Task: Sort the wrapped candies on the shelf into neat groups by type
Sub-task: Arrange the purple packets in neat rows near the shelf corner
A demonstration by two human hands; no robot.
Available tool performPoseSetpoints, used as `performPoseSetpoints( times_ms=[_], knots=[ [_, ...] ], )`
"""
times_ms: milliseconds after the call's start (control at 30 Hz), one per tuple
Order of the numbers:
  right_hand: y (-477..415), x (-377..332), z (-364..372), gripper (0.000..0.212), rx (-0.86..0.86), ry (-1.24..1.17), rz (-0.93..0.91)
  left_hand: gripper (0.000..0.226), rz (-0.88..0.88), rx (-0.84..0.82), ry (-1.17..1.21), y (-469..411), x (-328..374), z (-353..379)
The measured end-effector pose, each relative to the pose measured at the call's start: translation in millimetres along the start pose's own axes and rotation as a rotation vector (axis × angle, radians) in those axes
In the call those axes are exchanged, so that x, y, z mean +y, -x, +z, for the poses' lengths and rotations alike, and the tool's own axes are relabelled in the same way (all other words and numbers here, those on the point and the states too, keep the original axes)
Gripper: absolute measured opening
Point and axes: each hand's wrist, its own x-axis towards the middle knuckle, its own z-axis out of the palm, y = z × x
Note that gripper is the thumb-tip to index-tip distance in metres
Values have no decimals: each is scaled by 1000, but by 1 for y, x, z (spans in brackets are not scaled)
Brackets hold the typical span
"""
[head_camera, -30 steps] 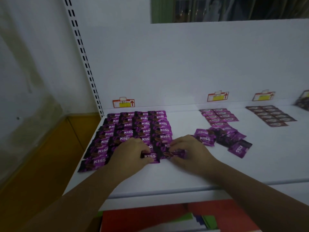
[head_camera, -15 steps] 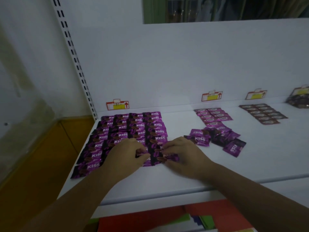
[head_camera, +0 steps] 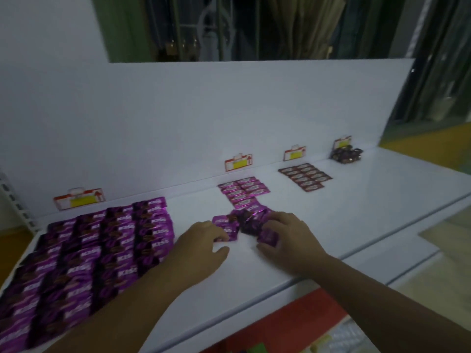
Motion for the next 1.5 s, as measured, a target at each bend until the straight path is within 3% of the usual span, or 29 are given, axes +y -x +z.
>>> performPoseSetpoints(
  times_ms=[167, 367, 500, 667, 933, 1300, 1500],
  knots=[
    [1, 34, -5, 58, -97, 49, 202, 33, -1, 37, -42, -31, 30, 42],
    [-7, 61, -17, 36, -101, -72, 247, 54, -133, 65, -135, -54, 39, 69],
    [-10, 73, -18, 18, 35, -369, 389, 46, -86, 130, -139, -54, 32, 79],
    [-16, 85, -20, 18, 101, -579, 532, 36, -20, 179, -75, -53, 32, 81],
    [-13, 82, -26, 18, 200, -1034, 642, 23, -57, 205, 20, -50, 36, 77],
    [-8, 82, -31, 19, 165, -1066, 524, 33, -67, 253, -54, -48, 38, 74],
    [-7, 72, -39, 18, 144, -1177, 492, 17, -38, 181, -84, -45, 46, 65]
  ],
)
